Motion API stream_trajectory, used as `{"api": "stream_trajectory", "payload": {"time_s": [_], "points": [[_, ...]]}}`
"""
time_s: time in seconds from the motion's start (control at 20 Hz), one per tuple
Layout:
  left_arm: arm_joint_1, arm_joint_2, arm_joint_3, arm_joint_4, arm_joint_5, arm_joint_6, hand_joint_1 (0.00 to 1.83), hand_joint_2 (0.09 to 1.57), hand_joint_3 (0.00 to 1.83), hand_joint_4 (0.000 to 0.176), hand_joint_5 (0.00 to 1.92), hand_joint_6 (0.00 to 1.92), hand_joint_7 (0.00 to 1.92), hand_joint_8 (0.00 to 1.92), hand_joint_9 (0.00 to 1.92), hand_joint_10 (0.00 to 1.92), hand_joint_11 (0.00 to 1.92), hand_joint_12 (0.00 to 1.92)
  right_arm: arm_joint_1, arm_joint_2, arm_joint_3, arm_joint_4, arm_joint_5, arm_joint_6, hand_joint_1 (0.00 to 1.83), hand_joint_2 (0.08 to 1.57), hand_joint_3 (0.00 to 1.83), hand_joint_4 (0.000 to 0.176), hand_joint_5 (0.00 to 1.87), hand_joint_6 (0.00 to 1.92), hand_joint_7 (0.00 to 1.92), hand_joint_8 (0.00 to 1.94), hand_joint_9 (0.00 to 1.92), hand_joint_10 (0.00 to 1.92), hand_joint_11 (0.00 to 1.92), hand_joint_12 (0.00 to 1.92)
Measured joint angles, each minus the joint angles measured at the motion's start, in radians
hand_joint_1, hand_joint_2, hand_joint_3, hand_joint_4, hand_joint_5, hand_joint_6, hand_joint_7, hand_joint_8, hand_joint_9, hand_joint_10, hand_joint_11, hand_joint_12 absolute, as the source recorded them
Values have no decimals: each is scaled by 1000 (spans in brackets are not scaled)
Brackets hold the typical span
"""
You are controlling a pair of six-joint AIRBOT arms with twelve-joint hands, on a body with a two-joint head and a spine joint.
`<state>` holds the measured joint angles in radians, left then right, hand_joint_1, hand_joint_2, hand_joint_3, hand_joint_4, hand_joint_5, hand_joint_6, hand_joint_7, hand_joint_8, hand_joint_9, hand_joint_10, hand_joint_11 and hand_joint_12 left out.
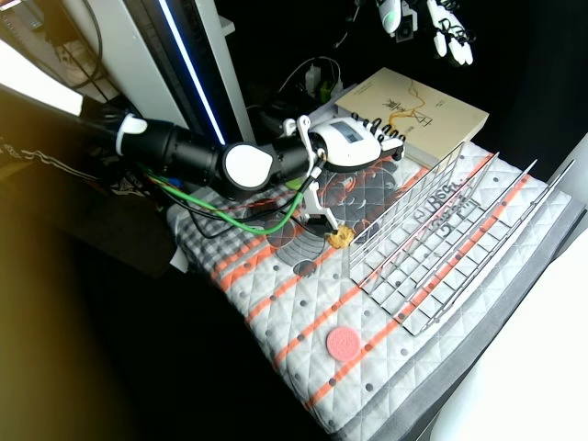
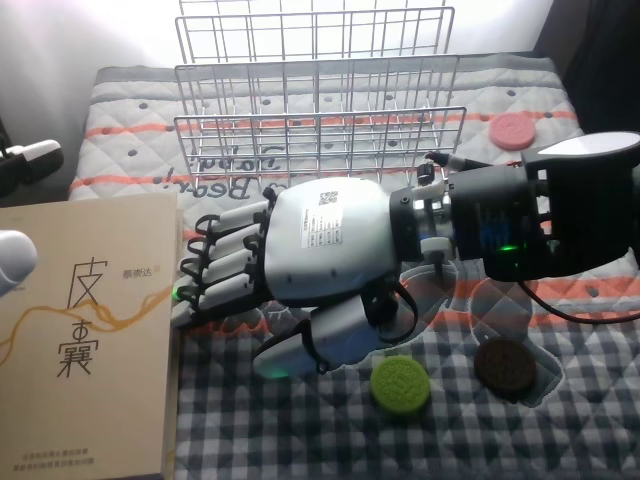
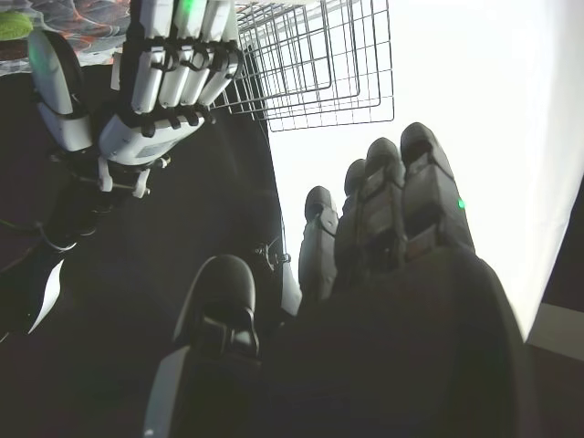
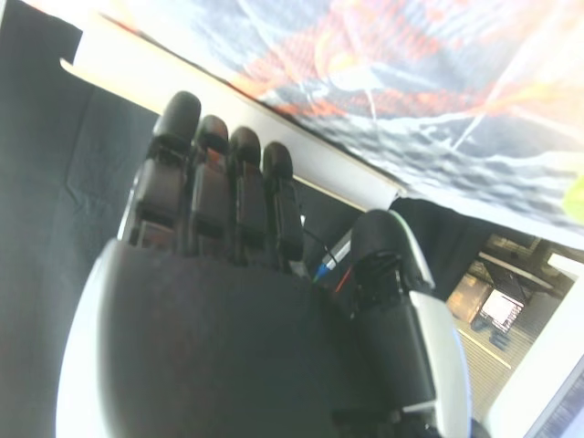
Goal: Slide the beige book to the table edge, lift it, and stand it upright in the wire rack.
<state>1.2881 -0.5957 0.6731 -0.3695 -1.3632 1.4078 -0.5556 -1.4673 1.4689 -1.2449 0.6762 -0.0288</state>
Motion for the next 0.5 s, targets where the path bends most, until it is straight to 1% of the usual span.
{"api": "stream_trajectory", "payload": {"time_s": [0.1, 0.15, 0.2, 0.25, 0.3, 0.35, 0.4, 0.45, 0.5], "points": [[0, 0, 3, 3, 0, -1, 0, 1457, 0, 129, 208, 0, 143, 0, 144, 0, 0, 191, 0, -8, 4, 0, -2, -1, 0, 1454, 4, 0, 281, 6, 271, 6, 230, 7, 55, 793], [0, 0, 5, 1, 0, -3, 0, 1456, 0, 138, 204, 0, 149, 3, 148, 2, 0, 191, 0, -10, 4, 1, 0, -2, 0, 1450, 2, 0, 285, 7, 275, 7, 232, 7, 50, 788], [0, 0, 6, 0, 0, -3, 0, 1450, 0, 144, 200, 1, 157, 2, 161, 4, 0, 235, 0, -14, 6, 0, 0, -1, 0, 1452, 3, 0, 288, 7, 275, 6, 232, 7, 53, 788], [0, 0, 6, 0, -1, -3, 0, 1446, 0, 140, 201, 1, 168, 2, 181, 7, 0, 299, 0, -16, 7, 0, -1, -2, 0, 1445, 1, 0, 266, 2, 254, 2, 207, 1, 14, 827], [0, -1, 6, 1, -1, -3, 0, 1439, 0, 140, 203, 2, 171, 3, 184, 7, 0, 313, 0, -17, 10, 0, -1, -2, 0, 1445, 1, 0, 266, 2, 255, 4, 209, 3, 28, 846], [0, -1, 6, 3, 0, -3, 0, 1445, 0, 136, 196, 1, 156, 1, 172, 1, 0, 294, 0, -18, 11, 0, 0, -2, 0, 1449, 1, 0, 263, 1, 253, 1, 205, 1, 5, 876], [0, -1, 6, 3, -1, -3, 0, 1448, 0, 135, 197, 1, 152, 0, 166, 1, 0, 269, 0, -18, 12, 1, -1, -2, 0, 1461, 5, 0, 284, 8, 278, 10, 231, 11, 43, 903], [0, -7, 10, 2, -5, -3, 0, 1456, 4, 131, 203, 3, 149, 0, 162, 0, 0, 261, 0, -18, 15, 0, 0, -2, 0, 1453, 1, 0, 261, 3, 253, 4, 202, 5, 8, 847], [0, -11, 12, 2, -5, -3, 0, 1459, 5, 127, 214, 7, 155, 3, 167, 2, 0, 260, 0, -18, 16, 0, 0, -2, 0, 1448, 0, 0, 261, 4, 252, 5, 200, 5, 2, 838]]}}
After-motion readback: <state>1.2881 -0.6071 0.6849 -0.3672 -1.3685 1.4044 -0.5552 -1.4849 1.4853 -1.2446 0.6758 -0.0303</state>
